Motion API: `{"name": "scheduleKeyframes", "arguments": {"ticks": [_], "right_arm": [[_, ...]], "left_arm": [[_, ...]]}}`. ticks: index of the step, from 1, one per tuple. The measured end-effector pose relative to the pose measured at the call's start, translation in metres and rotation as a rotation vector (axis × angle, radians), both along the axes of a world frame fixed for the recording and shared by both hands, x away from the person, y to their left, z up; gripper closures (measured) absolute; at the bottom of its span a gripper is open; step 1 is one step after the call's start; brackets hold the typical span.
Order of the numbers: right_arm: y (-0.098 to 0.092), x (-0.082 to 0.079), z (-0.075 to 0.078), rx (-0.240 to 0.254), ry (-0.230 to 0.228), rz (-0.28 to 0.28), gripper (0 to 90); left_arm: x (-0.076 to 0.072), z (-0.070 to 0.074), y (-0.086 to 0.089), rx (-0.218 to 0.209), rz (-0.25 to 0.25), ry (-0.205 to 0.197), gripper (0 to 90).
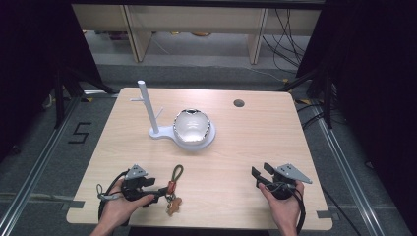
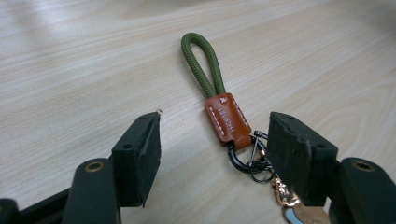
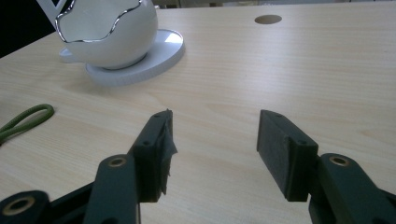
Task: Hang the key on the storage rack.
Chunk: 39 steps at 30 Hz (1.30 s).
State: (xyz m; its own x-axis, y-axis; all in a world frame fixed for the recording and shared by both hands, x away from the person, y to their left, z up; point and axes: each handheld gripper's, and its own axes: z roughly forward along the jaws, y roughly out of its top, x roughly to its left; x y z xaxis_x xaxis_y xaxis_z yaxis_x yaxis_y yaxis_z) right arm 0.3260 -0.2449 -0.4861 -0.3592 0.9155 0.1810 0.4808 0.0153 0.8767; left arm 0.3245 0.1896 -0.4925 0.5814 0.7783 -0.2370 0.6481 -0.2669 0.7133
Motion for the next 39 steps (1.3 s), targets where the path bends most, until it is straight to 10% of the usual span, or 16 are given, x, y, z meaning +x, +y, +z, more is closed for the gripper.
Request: {"name": "scheduleKeyframes", "arguments": {"ticks": [9,17,28,39], "right_arm": [[-0.005,0.001,-0.003,0.004,0.046,-0.019,49.5],[-0.005,0.004,0.001,-0.015,0.082,-0.018,51.7],[-0.002,0.005,-0.003,-0.031,0.147,-0.013,52.8],[-0.001,0.003,-0.002,-0.025,0.168,-0.006,52.5]], "left_arm": [[0.01,0.016,-0.017,0.054,0.001,0.005,37.7],[0.031,0.033,-0.035,0.176,-0.004,0.109,38.7],[0.045,0.03,-0.054,0.263,-0.001,0.251,40.5],[0.048,0.017,-0.07,0.335,-0.018,0.283,45.9]]}}
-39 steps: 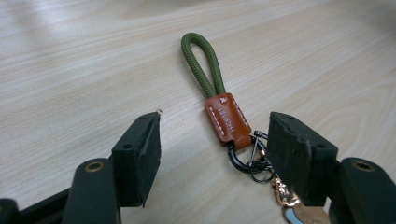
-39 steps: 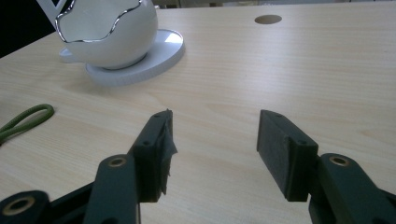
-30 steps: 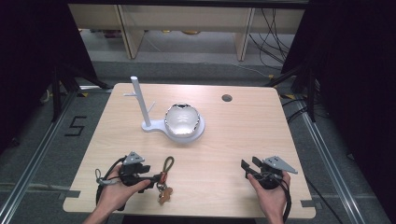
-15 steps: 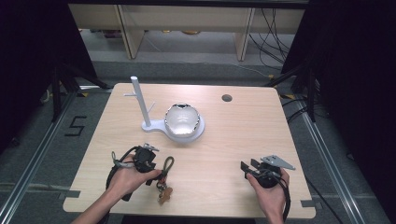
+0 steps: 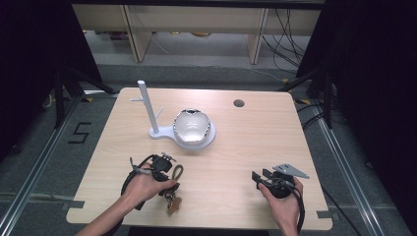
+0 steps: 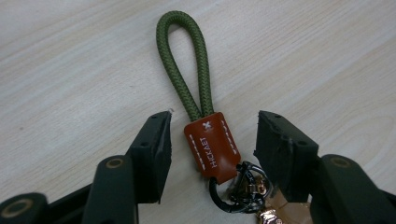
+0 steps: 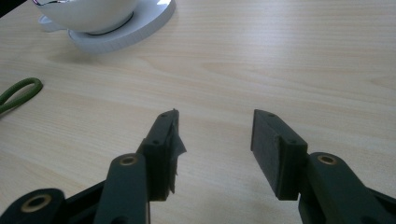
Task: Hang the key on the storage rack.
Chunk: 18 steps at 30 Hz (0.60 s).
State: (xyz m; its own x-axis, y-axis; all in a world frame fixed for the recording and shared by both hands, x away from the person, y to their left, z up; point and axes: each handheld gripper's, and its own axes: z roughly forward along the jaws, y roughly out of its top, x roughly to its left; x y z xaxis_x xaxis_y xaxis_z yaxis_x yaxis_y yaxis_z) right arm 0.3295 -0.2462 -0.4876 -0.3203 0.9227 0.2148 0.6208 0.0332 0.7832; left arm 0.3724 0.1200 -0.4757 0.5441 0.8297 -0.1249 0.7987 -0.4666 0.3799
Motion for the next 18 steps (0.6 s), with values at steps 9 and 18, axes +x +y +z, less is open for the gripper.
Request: {"name": "scheduleKeyframes", "arguments": {"ticks": [9,18], "right_arm": [[0.001,0.001,-0.002,0.026,-0.009,0.013,52.5],[0.002,0.002,-0.002,0.027,-0.01,0.022,52.2]], "left_arm": [[0.002,-0.001,-0.007,0.062,-0.001,0.031,52.2],[0.003,-0.004,-0.012,0.101,-0.021,0.063,58.0]]}}
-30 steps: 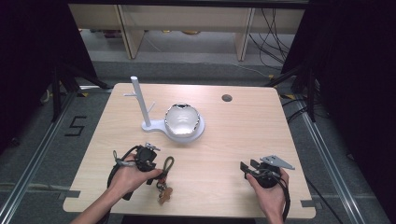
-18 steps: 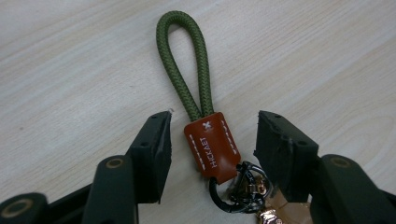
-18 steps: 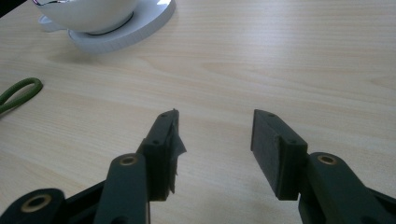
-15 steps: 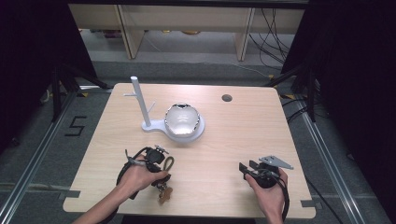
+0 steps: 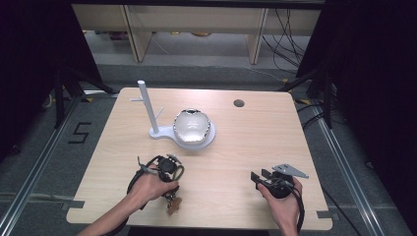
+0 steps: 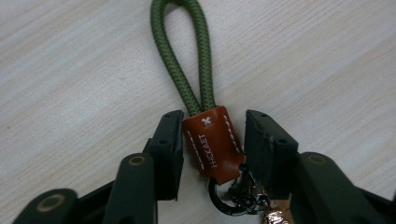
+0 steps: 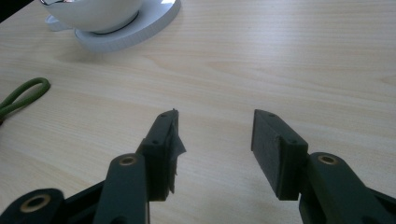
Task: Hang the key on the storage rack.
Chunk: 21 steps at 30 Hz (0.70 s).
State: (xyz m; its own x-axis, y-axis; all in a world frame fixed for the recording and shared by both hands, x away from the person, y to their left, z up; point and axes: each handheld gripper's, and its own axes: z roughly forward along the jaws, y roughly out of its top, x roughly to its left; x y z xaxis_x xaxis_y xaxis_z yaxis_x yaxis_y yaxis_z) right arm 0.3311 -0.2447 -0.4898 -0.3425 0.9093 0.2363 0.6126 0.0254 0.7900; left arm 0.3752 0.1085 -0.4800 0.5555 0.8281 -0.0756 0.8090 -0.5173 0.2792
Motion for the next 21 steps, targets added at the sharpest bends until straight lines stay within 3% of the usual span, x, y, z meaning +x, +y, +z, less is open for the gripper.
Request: {"name": "scheduleKeyframes", "arguments": {"ticks": [5,6,8,9,14,15,16,17,18,21], "right_arm": [[-0.0006,-0.0012,0.0026,-0.013,0.012,-0.007,51.8],[0.0022,-0.0022,0.0024,0.023,0.022,-0.022,51.7],[0.0019,-0.0021,0.0024,0.024,0.022,-0.018,51.6],[-0.0011,-0.0006,0.0022,-0.01,-0.004,-0.005,51.4],[-0.0013,-0.0006,0.0023,-0.01,-0.005,-0.007,51.1],[0.0013,-0.002,0.0027,0.021,0.019,-0.022,51.0],[-0.0013,-0.0005,0.0022,-0.012,-0.006,-0.007,50.8],[-0.0014,-0.0006,0.0023,-0.011,-0.005,-0.007,50.8],[0.0012,-0.002,0.0028,0.02,0.018,-0.022,50.8],[-0.0003,-0.0011,0.0026,0.013,0.0,-0.007,50.8]], "left_arm": [[0.0009,-0.0005,-0.0005,0.003,-0.004,0.005,59.7],[0.0014,-0.0007,-0.0008,0.015,-0.017,0.009,59.9],[0.0018,-0.0009,-0.0013,0.017,-0.02,0.009,60.0],[0.0021,-0.0012,-0.0017,0.017,-0.018,0.008,60.4],[0.003,-0.0009,-0.0034,0.019,-0.014,0.019,60.5],[0.0028,-0.0004,-0.0039,0.034,-0.032,0.018,60.7],[0.0031,-0.0004,-0.004,0.048,-0.058,0.007,61.3],[0.0028,-0.0005,-0.0048,0.056,-0.083,-0.013,62.2],[0.0016,-0.0011,-0.0058,0.048,-0.087,-0.022,64.7],[0.001,-0.0011,-0.0038,0.043,-0.117,-0.037,66.7]]}}
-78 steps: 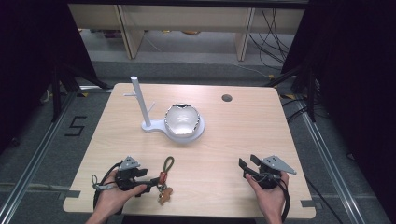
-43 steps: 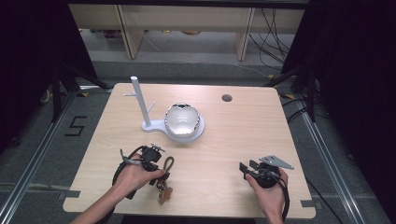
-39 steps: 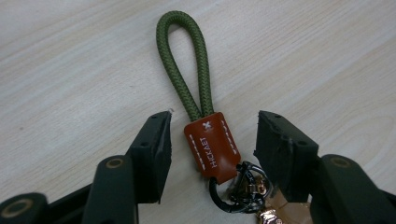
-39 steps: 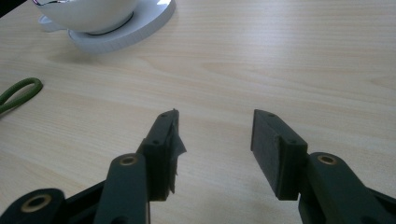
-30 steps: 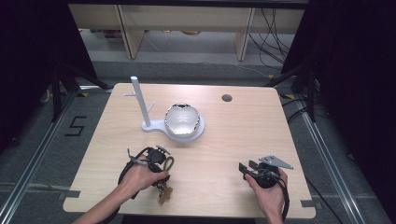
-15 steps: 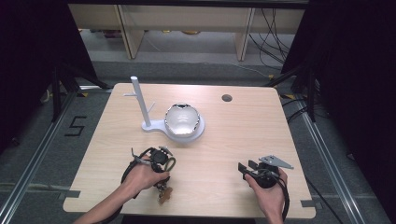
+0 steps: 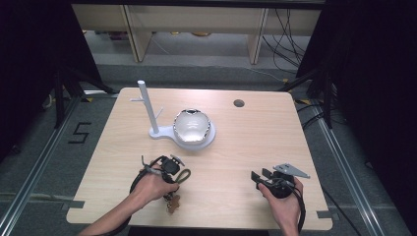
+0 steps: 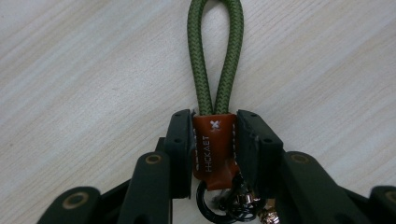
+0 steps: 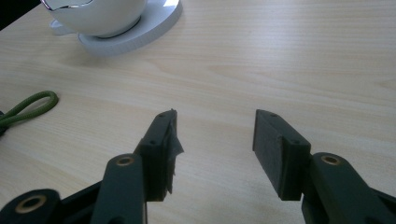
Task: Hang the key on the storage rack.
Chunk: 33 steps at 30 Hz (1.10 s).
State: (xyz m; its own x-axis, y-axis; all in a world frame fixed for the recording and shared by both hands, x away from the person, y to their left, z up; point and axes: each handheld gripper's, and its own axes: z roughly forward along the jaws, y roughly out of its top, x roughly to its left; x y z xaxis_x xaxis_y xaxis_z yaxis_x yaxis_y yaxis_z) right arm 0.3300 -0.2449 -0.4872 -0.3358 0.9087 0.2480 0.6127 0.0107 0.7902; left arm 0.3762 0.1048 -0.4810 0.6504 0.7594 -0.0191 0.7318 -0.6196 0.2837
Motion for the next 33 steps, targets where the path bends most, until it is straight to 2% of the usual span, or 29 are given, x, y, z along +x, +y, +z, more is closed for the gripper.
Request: {"name": "scheduleKeyframes", "arguments": {"ticks": [1,2,4,8,11,12,14,15,16,17,18,19,23,24,25,26,29,30,31,32,33], "right_arm": [[-0.001,-0.001,0.001,-0.016,0.007,-0.003,50.8],[-0.001,-0.001,0.001,-0.015,0.007,-0.003,50.8],[0.0,0.0,0.0,-0.002,-0.006,-0.001,50.8],[0.0,0.0,-0.001,0.001,-0.007,0.002,50.8],[-0.001,-0.001,0.001,-0.01,-0.002,-0.004,50.8],[-0.002,0.0,0.001,-0.016,-0.019,0.001,50.8],[-0.002,0.0,0.001,-0.017,-0.02,0.0,50.8],[-0.002,0.0,0.001,-0.016,-0.021,-0.002,50.8],[0.0,-0.002,0.001,0.028,0.001,-0.015,50.8],[0.0,-0.002,0.001,0.028,0.001,-0.015,50.8],[-0.003,0.0,0.001,-0.015,-0.029,-0.007,50.8],[0.001,-0.002,0.002,0.025,0.0,-0.026,50.8],[0.0,-0.002,0.001,0.025,-0.002,-0.028,50.8],[0.0,-0.002,0.002,0.019,0.007,-0.025,50.8],[-0.001,-0.001,0.0,-0.002,-0.011,-0.03,50.8],[-0.001,-0.001,0.0,-0.002,-0.011,-0.03,50.8],[-0.002,-0.001,0.0,-0.007,-0.016,-0.026,50.6],[-0.001,-0.001,0.0,0.002,-0.018,-0.024,50.6],[-0.002,-0.001,0.0,0.004,-0.018,-0.023,50.6],[-0.004,0.001,-0.001,-0.029,-0.042,-0.014,50.6],[-0.005,0.001,0.0,-0.026,-0.027,-0.009,50.6]], "left_arm": [[-0.001,0.0,0.001,0.0,-0.011,-0.004,67.0],[-0.002,-0.001,0.001,-0.015,-0.004,-0.012,67.3],[-0.004,-0.001,0.003,-0.019,-0.024,-0.025,68.0],[-0.006,-0.001,0.003,-0.009,-0.069,-0.048,68.4],[-0.007,-0.001,0.004,-0.016,-0.076,-0.046,68.7],[-0.007,-0.001,0.005,-0.017,-0.088,-0.054,68.8],[-0.008,-0.002,0.008,-0.041,-0.081,-0.053,68.8],[-0.009,-0.003,0.009,-0.06,-0.073,-0.07,68.8],[-0.009,-0.004,0.01,-0.074,-0.066,-0.075,68.9],[-0.01,-0.004,0.011,-0.089,-0.062,-0.08,68.9],[-0.011,-0.004,0.013,-0.096,-0.068,-0.091,68.9],[-0.013,-0.005,0.014,-0.111,-0.065,-0.098,68.9],[-0.019,-0.006,0.021,-0.167,-0.063,-0.141,68.9],[-0.022,-0.007,0.024,-0.194,-0.057,-0.168,68.9],[-0.024,-0.008,0.028,-0.216,-0.054,-0.189,68.9],[-0.024,-0.008,0.028,-0.216,-0.054,-0.189,68.9],[-0.032,-0.011,0.038,-0.299,-0.05,-0.246,69.0],[-0.035,-0.011,0.04,-0.318,-0.037,-0.248,68.9],[-0.037,-0.013,0.044,-0.352,-0.035,-0.278,68.9],[-0.04,-0.015,0.048,-0.376,-0.018,-0.298,68.9],[-0.042,-0.015,0.051,-0.403,-0.008,-0.316,68.9]]}}
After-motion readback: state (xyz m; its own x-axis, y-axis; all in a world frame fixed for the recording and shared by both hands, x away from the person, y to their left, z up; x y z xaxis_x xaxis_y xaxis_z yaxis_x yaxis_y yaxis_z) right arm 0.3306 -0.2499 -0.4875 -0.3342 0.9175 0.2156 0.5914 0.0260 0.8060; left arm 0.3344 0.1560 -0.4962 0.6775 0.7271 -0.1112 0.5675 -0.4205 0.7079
